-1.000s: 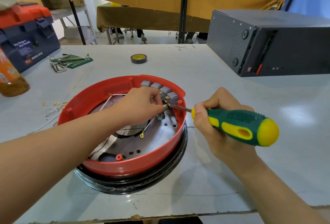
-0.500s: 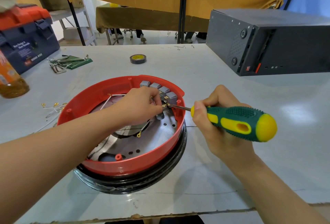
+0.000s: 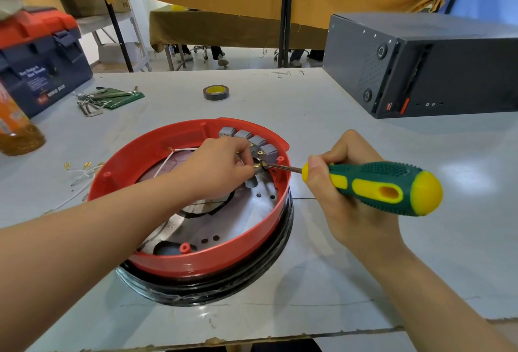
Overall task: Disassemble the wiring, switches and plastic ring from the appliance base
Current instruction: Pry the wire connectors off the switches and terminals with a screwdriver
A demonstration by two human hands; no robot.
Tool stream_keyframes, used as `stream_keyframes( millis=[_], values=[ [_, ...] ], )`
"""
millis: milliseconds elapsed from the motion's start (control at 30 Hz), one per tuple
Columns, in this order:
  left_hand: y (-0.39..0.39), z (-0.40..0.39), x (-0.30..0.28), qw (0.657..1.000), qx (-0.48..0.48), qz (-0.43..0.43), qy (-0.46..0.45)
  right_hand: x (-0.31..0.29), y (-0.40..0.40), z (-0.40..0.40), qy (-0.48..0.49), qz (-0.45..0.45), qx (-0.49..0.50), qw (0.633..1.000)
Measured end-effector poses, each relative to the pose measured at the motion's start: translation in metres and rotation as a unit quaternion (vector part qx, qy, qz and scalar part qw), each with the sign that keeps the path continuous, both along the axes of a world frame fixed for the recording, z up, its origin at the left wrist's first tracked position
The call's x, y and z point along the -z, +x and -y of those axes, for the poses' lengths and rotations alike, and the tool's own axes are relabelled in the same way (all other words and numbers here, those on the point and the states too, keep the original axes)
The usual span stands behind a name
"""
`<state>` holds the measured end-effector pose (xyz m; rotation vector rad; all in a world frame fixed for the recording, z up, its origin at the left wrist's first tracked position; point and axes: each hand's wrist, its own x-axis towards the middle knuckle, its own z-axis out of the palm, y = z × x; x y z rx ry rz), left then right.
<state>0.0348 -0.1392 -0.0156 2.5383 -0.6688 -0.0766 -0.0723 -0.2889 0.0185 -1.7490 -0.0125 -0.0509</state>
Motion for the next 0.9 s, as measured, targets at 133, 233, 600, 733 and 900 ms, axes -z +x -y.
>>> stream_keyframes(
  millis=[133, 233, 600, 733, 900],
  values=[
    [0.0, 0.0, 0.0, 1.0, -0.005, 0.002, -0.001, 0.019, -0.008, -0.009, -0.078, 0.208, 0.186, 0.957],
    [0.0, 0.001, 0.0, 1.0, -0.006, 0.001, -0.005, 0.033, -0.005, 0.001, -0.117, 0.281, 0.189, 0.934],
    [-0.001, 0.001, 0.001, 1.0, -0.008, 0.006, 0.0, 0.042, 0.004, -0.006, -0.043, 0.355, 0.218, 0.908],
    [0.0, 0.001, 0.002, 1.0, -0.009, 0.015, 0.007, 0.042, 0.005, -0.01, -0.018, 0.359, 0.235, 0.903],
    [0.0, 0.001, 0.002, 1.0, -0.002, 0.017, 0.013, 0.041, 0.005, -0.01, -0.04, 0.373, 0.214, 0.902]
  ],
)
